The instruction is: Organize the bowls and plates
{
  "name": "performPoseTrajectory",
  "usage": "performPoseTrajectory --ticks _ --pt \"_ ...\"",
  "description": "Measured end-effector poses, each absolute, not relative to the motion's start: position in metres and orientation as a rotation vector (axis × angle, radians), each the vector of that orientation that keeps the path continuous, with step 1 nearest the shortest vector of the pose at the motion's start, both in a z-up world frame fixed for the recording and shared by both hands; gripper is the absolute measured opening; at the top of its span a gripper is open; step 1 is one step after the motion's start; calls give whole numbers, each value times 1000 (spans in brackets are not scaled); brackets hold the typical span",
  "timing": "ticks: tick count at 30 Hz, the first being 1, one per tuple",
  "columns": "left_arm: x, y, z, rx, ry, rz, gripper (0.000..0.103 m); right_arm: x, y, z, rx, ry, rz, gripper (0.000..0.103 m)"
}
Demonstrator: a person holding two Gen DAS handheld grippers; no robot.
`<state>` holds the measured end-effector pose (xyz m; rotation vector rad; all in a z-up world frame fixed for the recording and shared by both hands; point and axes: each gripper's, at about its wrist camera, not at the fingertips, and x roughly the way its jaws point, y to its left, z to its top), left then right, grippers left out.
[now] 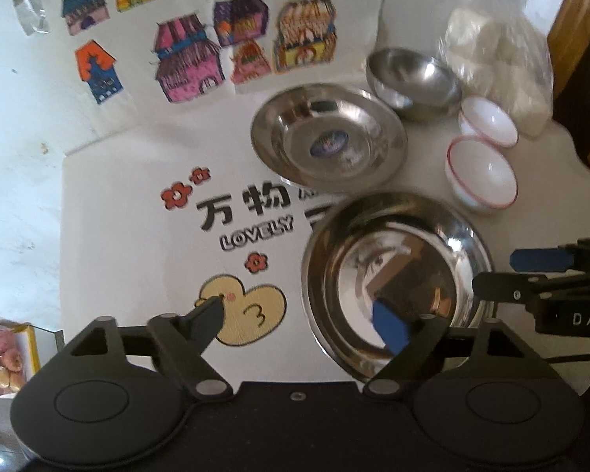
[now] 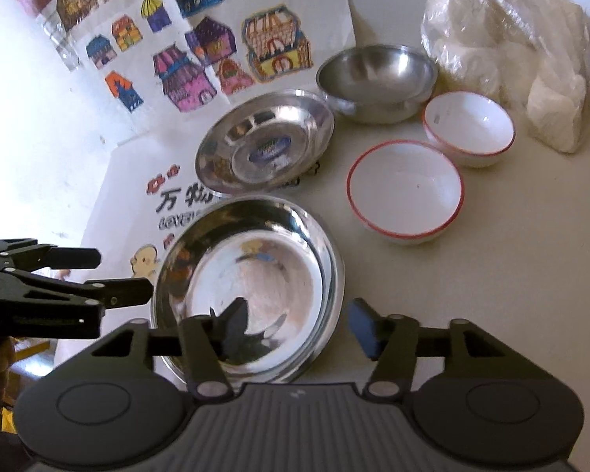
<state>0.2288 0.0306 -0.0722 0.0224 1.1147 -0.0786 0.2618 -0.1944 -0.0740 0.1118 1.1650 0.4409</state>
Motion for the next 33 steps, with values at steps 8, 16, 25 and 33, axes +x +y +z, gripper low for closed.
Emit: performPoseTrajectory --ticks 8,16,25,33 --pt "235 52 -37 -175 1019 -42 101 271 -210 -35 107 1104 413 103" --pt "235 59 -18 -315 914 -50 102 268 -214 17 -10 1020 328 103" --pt "230 67 -19 -361 925 -81 102 246 -206 40 -99 999 316 103" --pt "228 66 -9 -339 917 -66 102 243 -217 41 -98 996 308 103"
